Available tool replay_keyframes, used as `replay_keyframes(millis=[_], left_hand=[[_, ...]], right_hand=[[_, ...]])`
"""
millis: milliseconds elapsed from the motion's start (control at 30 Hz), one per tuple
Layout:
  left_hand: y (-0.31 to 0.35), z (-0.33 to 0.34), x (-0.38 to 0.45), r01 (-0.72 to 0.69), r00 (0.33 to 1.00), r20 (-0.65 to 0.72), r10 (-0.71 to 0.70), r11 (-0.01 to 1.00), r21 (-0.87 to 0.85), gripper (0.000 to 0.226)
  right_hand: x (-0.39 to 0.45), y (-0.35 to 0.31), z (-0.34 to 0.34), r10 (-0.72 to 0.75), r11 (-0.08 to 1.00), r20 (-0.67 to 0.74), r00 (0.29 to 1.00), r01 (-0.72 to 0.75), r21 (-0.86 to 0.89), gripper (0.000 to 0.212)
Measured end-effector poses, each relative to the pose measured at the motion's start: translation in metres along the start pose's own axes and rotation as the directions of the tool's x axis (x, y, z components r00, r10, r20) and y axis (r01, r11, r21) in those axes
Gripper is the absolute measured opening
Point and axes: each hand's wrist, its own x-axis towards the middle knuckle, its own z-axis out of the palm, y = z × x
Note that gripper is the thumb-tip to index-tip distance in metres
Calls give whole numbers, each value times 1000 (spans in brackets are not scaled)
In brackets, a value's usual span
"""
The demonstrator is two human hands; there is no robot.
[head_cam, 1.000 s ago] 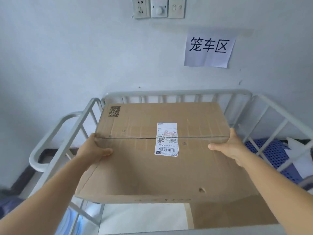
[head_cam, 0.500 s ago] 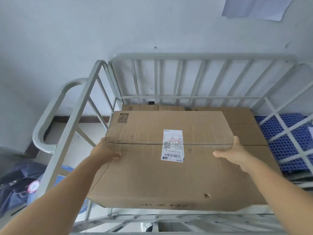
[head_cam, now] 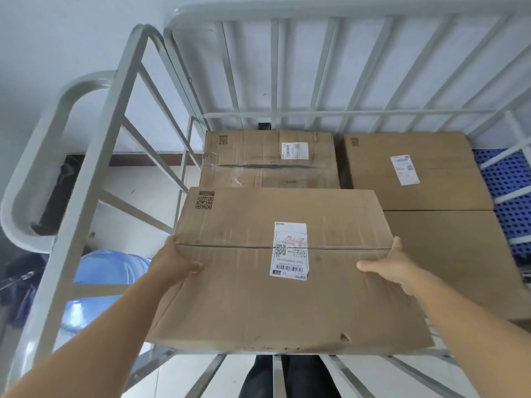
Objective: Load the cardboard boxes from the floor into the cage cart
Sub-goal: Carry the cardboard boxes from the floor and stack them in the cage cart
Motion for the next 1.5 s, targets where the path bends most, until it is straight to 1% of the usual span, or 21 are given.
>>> replay_keyframes(millis=[100, 300, 367, 467, 567, 667, 767, 833, 1000, 1300, 1500], left_hand=[[-9, 14, 19, 20, 1000, 6, -20, 1000, 5, 79], [-31, 51, 59, 68, 998, -8, -68, 997, 28, 91], [-39, 65, 70, 90, 996, -23, -89, 995, 39, 89], [-50, 82, 83, 105, 994, -43, -102, 992, 66, 86], [-62, 98, 102, 115, 993, -43, -112, 992, 59, 83], [-73, 114, 116, 115, 992, -53, -111, 991, 64, 85], [-85, 130, 127, 120, 991, -61, -115, 990, 74, 86], [-92, 139, 133, 136, 989, -72, -129, 984, 114, 88], [-101, 163, 151, 131, 989, -98, -115, 975, 178, 87], [-114, 193, 174, 137, 986, -113, -119, 977, 163, 101], [-116, 200, 190, 115, 988, -118, -96, 978, 173, 95]], right_hand=[[25, 4, 14, 19, 1000, 21, 1000, -18, -13, 130], [77, 10, 45, 10, 1000, 25, 1000, -10, -10, 129], [91, 14, 56, 16, 1000, 14, 1000, -16, -8, 129], [109, 22, 72, 19, 999, -2, 1000, -19, -29, 134], [126, 36, 89, 43, 999, 11, 999, -42, -18, 135], [141, 45, 107, 57, 998, -13, 998, -57, 0, 132], [155, 51, 124, 58, 998, -50, 997, -60, -28, 136], [163, 56, 133, 52, 997, -75, 996, -56, -51, 136], [184, 60, 144, 6, 995, -130, 992, -20, -102, 132], [215, 59, 156, -27, 984, -153, 988, -1, -178, 131], [228, 64, 167, -30, 985, -153, 988, 3, -173, 131]])
